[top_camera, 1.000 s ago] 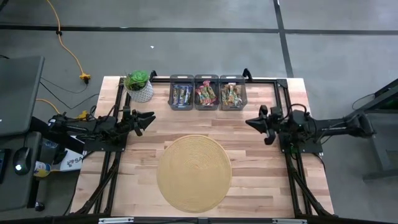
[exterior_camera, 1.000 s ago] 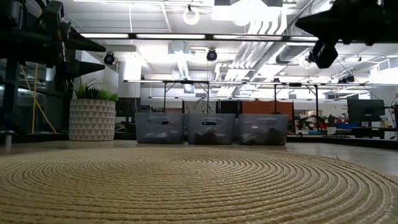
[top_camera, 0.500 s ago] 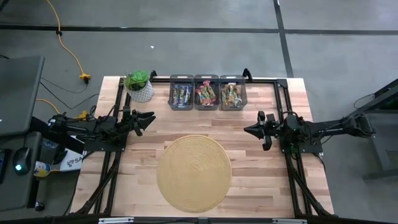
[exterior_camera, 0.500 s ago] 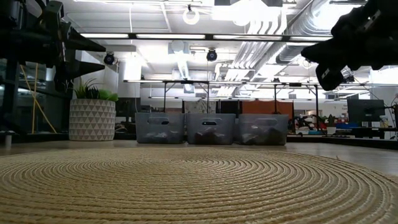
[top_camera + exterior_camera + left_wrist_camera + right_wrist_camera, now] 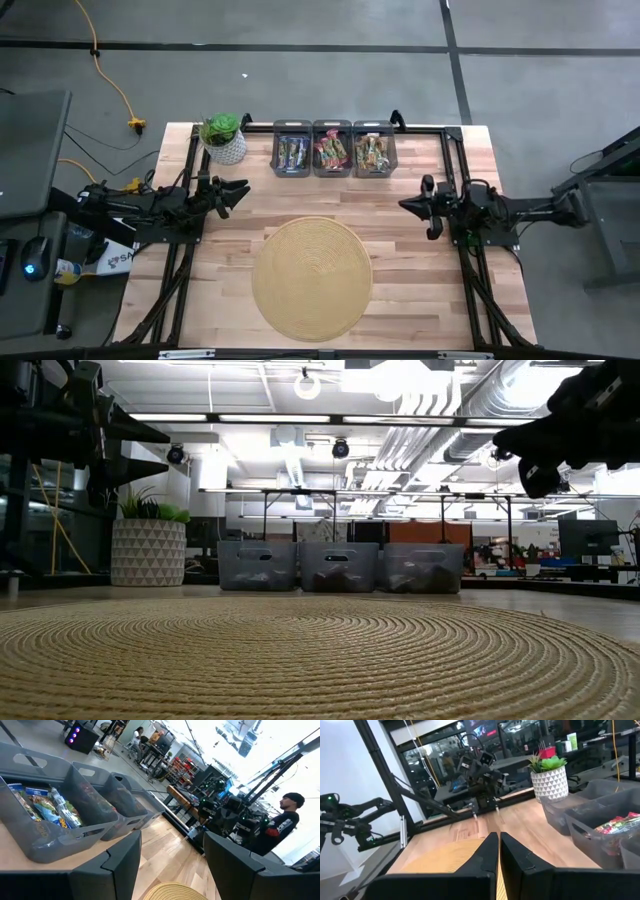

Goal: Pick and place Granola Bars by type
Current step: Return to Home Position

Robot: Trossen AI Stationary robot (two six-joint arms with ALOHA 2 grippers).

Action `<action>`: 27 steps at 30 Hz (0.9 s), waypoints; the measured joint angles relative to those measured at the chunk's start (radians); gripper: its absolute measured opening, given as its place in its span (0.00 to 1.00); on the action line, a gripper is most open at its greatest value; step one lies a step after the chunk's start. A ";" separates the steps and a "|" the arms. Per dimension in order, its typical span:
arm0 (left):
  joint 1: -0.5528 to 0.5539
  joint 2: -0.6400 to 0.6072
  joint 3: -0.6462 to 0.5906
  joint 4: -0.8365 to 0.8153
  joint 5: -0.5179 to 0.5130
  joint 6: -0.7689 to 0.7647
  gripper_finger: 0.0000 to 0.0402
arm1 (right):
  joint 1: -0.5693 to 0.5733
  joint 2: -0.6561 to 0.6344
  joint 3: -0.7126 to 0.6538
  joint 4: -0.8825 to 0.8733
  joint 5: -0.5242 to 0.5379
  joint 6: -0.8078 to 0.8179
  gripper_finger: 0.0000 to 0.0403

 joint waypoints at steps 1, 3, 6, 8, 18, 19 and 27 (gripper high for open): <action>0.000 0.000 0.000 0.000 0.000 0.000 0.53 | 0.000 -0.019 0.000 -0.014 0.000 0.000 0.00; 0.000 0.000 0.000 0.000 0.000 0.000 0.53 | 0.000 -0.059 0.000 -0.056 0.000 0.000 0.00; 0.000 0.000 0.000 0.000 0.000 0.000 0.53 | 0.000 -0.130 0.000 -0.125 0.005 0.002 0.00; 0.000 0.000 0.000 0.000 0.000 0.000 0.53 | 0.000 -0.169 0.000 -0.144 0.010 0.002 0.00; 0.000 0.000 0.000 0.003 0.001 0.000 0.53 | 0.000 -0.165 0.000 -0.185 -0.005 0.023 0.00; 0.000 0.000 0.000 0.003 0.001 0.000 0.53 | 0.000 -0.164 0.000 -0.187 -0.007 0.020 0.00; 0.000 0.000 0.000 0.004 0.000 0.000 0.53 | 0.000 -0.129 0.000 -0.199 -0.091 -0.077 0.00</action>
